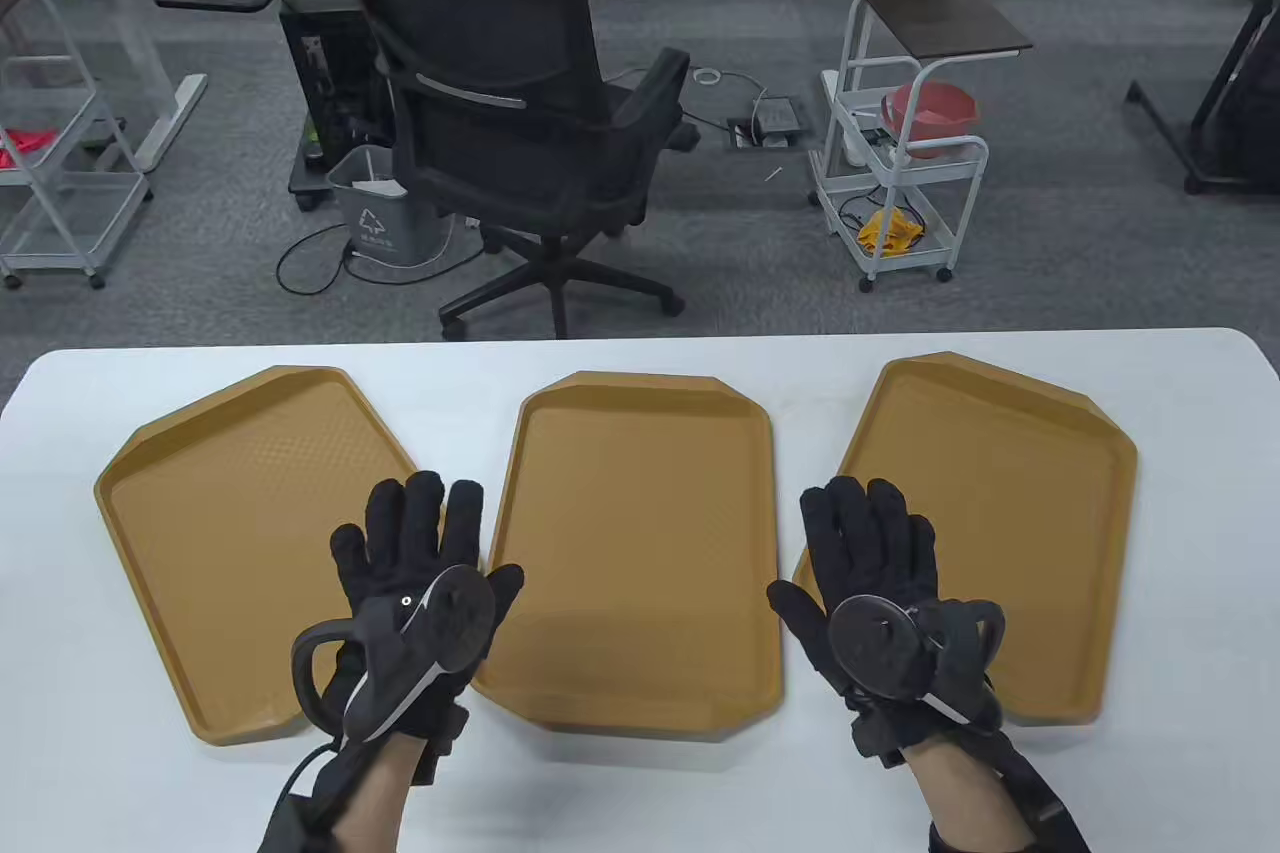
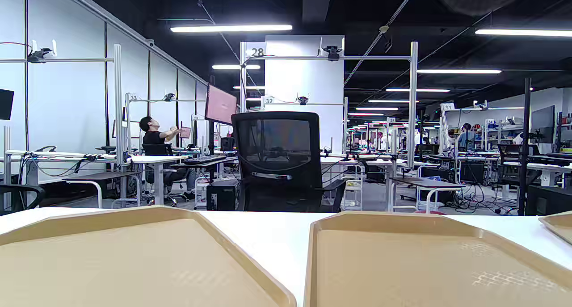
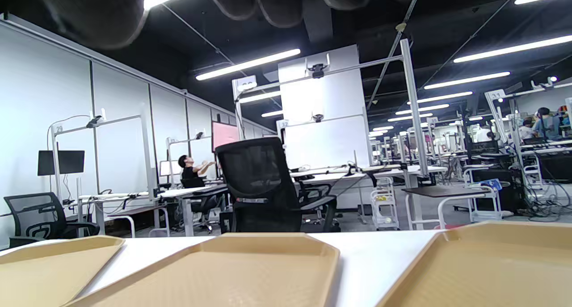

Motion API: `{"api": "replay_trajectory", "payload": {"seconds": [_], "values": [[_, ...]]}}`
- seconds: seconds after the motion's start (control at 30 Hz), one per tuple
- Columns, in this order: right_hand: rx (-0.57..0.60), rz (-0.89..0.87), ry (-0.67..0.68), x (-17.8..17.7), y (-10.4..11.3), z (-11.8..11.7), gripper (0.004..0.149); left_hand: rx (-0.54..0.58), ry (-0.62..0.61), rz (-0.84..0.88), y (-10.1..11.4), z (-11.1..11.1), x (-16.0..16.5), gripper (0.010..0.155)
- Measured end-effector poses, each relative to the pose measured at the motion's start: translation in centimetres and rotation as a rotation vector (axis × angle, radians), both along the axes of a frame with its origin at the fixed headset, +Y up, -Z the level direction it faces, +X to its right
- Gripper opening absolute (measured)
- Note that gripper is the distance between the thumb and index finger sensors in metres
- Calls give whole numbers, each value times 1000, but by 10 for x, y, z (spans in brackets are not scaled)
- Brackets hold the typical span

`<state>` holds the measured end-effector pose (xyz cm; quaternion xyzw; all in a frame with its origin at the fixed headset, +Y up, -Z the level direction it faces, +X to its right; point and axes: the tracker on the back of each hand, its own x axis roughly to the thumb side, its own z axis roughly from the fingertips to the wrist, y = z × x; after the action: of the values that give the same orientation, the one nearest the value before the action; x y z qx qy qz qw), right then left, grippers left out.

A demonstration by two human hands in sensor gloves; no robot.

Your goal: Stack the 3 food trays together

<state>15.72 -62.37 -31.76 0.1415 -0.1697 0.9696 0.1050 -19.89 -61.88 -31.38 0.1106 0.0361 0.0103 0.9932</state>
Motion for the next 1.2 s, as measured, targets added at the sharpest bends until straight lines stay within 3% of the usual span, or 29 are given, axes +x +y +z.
{"api": "replay_trajectory", "payload": {"seconds": [0.4, 0.53, 0.77, 1.17, 1.2], "values": [[-40, -60, -72, 6, -6, -6, 80, 4, 1, -7, 1, 1, 0, 80], [-159, -107, -154, 13, -26, -18, 81, -4, 2, -3, -1, -1, -1, 80], [-401, -56, -247, 14, -85, -40, 76, -47, -2, -22, -8, -5, 2, 80], [-631, 22, -279, -28, -139, -46, 73, -71, -1, -38, -9, -5, -1, 79], [-610, 48, -297, -30, -140, -46, 73, -71, 0, -35, -8, -5, -2, 79]]}}
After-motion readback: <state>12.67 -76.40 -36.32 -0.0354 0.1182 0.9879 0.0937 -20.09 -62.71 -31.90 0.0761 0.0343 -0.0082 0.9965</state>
